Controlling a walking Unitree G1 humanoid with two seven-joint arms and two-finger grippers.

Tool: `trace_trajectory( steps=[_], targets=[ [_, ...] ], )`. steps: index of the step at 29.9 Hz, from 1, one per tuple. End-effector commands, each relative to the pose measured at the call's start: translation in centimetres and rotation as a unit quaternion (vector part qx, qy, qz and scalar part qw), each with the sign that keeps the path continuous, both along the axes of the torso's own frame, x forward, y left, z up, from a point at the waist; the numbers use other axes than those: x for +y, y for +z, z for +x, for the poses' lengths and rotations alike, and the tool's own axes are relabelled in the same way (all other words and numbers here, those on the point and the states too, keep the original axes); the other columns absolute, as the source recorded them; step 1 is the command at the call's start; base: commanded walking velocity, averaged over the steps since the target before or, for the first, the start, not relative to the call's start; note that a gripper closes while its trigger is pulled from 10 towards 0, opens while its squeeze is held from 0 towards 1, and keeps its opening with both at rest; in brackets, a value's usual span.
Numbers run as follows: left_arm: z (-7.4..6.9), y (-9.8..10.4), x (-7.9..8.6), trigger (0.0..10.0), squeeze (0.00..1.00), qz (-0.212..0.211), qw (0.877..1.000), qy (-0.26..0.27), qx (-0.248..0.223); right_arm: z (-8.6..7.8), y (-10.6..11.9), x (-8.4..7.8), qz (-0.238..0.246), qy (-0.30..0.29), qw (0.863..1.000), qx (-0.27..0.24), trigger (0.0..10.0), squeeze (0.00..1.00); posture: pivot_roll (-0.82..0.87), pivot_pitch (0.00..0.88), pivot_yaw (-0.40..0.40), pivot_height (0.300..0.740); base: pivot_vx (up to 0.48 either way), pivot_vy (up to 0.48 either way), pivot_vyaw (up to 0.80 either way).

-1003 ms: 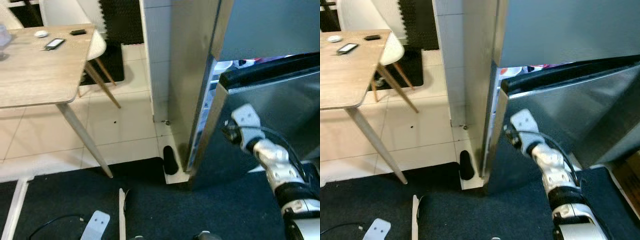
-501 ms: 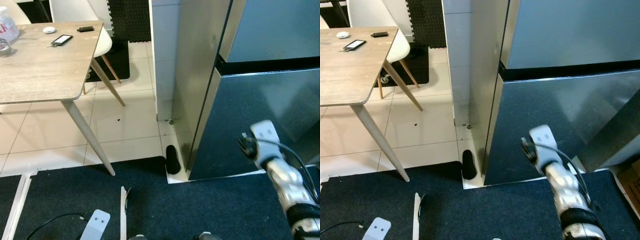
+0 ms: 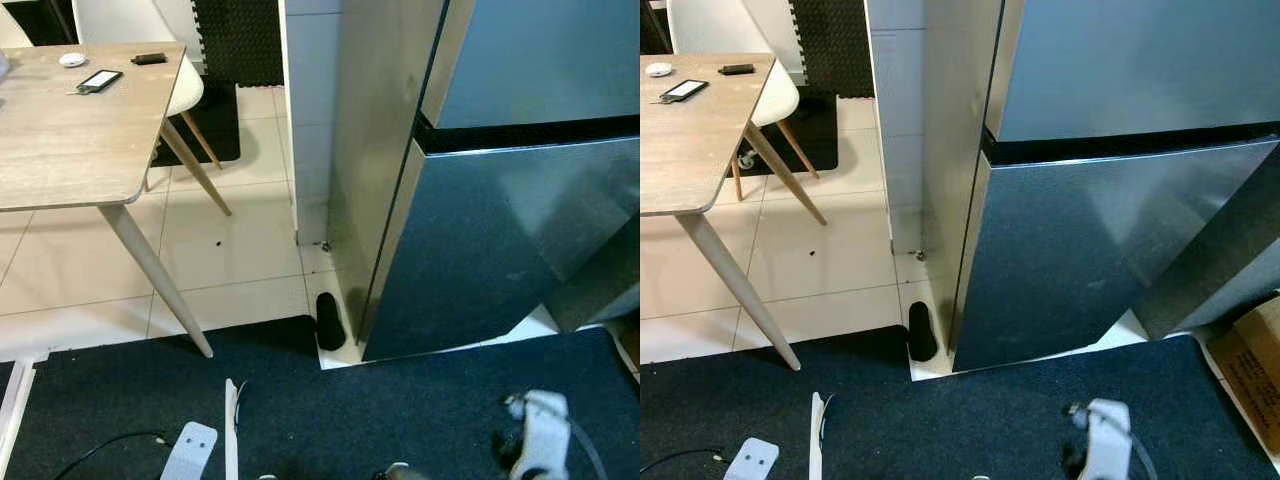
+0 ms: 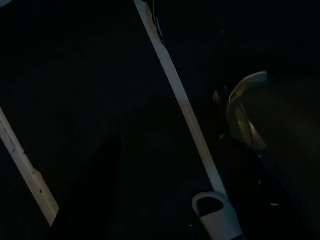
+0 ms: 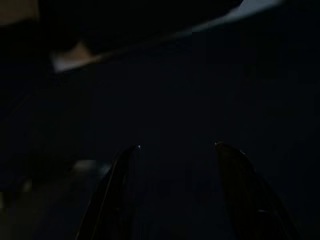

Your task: Restocking fridge

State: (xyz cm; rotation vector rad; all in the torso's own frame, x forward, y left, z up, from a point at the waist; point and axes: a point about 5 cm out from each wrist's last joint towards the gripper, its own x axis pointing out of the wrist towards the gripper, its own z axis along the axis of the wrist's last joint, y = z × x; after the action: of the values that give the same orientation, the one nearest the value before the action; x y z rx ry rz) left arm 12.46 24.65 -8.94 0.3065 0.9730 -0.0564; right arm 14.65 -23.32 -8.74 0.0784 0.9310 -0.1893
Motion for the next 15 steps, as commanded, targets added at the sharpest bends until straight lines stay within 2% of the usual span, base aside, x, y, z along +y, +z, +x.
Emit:
trace_trajectory(
  steps=[1, 4, 7, 11, 15],
  targets=[
    [-0.4, -0.2, -0.3, 10.0, 0.0, -0.009, 1.0, 0.017, 0.003, 0.0, 0.1, -0.3, -0.017, -0.007, 1.0, -0.004, 10.0, 0.0, -0.01, 0.097, -0.06, 0.74, 0.0, 0.0, 0.0],
    [0.0, -0.1, -0.1, 10.0, 0.0, -0.019, 0.999, 0.042, -0.007, -0.3, -0.2, 0.1, -0.021, -0.012, 1.0, 0.008, 10.0, 0.0, 0.0, 0.093, -0.063, 0.74, 0.0, 0.0, 0.0],
    [0.2, 0.0, 0.0, 10.0, 0.0, -0.025, 0.998, 0.054, -0.009, 0.1, -0.2, 0.7, -0.013, 0.007, 1.0, 0.003, 10.0, 0.0, 0.0, 0.087, -0.066, 0.74, 0.0, 0.0, 0.0],
    [0.8, 0.2, 0.0, 10.0, 0.0, -0.016, 0.999, 0.048, -0.011, 0.8, 0.0, 1.3, -0.003, 0.03, 1.0, -0.003, 10.0, 0.0, -0.01, 0.083, -0.066, 0.74, 0.0, 0.0, 0.0],
    [1.4, 0.3, -0.5, 10.0, 0.0, -0.012, 0.999, 0.043, -0.02, 1.3, 0.2, 1.0, 0.004, 0.019, 1.0, -0.011, 10.0, 0.0, -0.01, 0.065, -0.056, 0.74, 0.0, 0.0, 0.0]
  ],
)
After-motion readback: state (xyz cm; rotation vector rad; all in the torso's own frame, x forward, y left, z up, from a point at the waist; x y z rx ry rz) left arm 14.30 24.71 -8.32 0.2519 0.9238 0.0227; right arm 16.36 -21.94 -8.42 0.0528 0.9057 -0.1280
